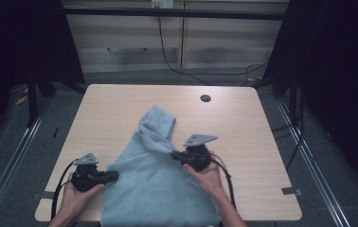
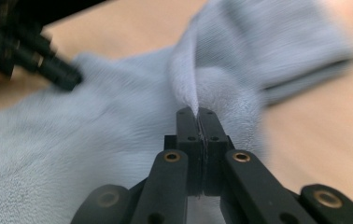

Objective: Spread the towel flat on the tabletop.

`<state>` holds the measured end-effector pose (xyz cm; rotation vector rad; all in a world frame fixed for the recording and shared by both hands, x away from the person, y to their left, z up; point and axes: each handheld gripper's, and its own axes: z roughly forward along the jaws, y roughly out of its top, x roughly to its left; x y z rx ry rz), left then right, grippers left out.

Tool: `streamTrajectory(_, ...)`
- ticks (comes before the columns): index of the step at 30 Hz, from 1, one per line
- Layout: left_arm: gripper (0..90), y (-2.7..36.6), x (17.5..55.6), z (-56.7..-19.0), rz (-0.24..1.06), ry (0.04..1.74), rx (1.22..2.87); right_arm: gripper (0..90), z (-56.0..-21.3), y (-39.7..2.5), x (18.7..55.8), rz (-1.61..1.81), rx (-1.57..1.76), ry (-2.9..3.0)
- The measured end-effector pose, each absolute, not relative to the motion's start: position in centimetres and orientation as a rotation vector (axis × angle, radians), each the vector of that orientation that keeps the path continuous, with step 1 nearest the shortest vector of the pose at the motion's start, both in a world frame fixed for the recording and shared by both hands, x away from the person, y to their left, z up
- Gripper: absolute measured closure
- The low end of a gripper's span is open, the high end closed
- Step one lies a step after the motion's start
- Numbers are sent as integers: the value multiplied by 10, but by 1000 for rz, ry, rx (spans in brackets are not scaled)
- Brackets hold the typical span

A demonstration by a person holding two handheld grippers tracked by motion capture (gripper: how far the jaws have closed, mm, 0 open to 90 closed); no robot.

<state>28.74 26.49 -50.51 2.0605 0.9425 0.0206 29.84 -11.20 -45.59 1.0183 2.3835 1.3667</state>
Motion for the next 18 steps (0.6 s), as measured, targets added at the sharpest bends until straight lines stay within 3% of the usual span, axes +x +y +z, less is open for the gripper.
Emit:
streamTrajectory(2, 805, 266, 285, -504, 28, 941, 2071, 900, -435, -157, 289, 1374, 1081, 2252)
streamTrajectory(3, 805, 266, 283, -504, 31, 942, 2070, 900, -435, -157, 289, 1374, 1081, 2252)
streamTrajectory(4, 813, 267, 282, -504, 36, 941, 2078, 900, -428, -189, 280, 1366, 1142, 2168)
streamTrajectory(9, 840, 258, 271, -502, 4, 903, 2112, 900, -442, -242, 252, 1303, 1265, 2138)
streamTrajectory(16, 837, 259, 243, -500, -44, 861, 2140, 897, -479, -248, 215, 1246, 1332, 2243)
streamTrajectory(18, 800, 259, 236, -499, -75, 851, 2145, 886, -485, -245, 208, 1219, 1345, 2271)
